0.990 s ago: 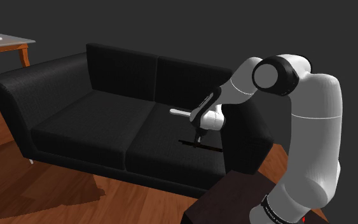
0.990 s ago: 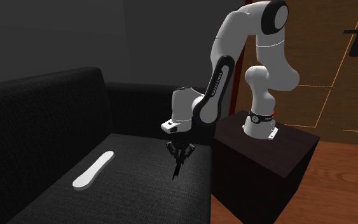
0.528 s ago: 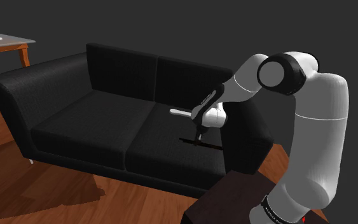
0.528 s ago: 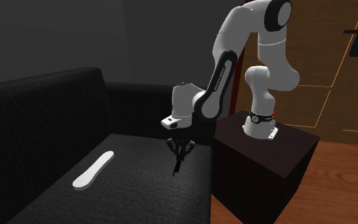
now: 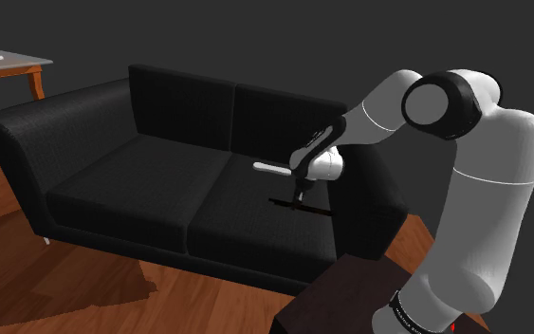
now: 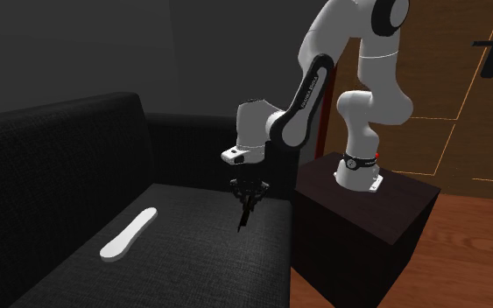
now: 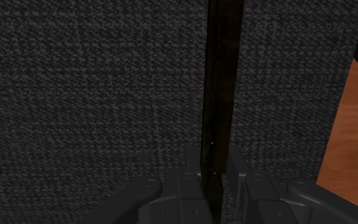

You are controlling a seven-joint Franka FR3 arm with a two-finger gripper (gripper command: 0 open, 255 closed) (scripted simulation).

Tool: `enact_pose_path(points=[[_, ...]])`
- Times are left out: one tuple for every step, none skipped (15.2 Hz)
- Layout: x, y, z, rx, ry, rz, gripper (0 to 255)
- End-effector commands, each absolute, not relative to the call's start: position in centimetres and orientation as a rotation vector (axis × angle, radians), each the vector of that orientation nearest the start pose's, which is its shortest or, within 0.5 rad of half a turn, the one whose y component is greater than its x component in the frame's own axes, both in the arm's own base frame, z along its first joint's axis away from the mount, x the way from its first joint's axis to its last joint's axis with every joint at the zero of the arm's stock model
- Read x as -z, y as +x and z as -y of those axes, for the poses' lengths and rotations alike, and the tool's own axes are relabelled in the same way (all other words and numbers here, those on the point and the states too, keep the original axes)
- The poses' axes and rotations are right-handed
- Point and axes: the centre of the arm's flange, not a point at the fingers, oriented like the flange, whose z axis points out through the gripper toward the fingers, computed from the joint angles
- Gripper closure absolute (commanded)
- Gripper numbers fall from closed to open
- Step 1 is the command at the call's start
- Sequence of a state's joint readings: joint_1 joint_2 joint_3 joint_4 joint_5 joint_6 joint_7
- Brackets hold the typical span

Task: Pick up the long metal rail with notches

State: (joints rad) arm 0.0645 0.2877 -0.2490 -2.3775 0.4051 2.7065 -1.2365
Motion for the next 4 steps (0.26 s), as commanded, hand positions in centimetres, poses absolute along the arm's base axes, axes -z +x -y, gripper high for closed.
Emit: enact_pose_path(points=[[-22.13, 49.77, 11.08, 0.182, -2.904, 1.061, 255], [-22.66, 49.77, 11.08, 0.182, -2.904, 1.061, 255], [-22.74, 49.77, 11.08, 0.182, -2.904, 1.061, 255], [-22.74, 49.77, 11.09, 0.182, -2.904, 1.061, 255]])
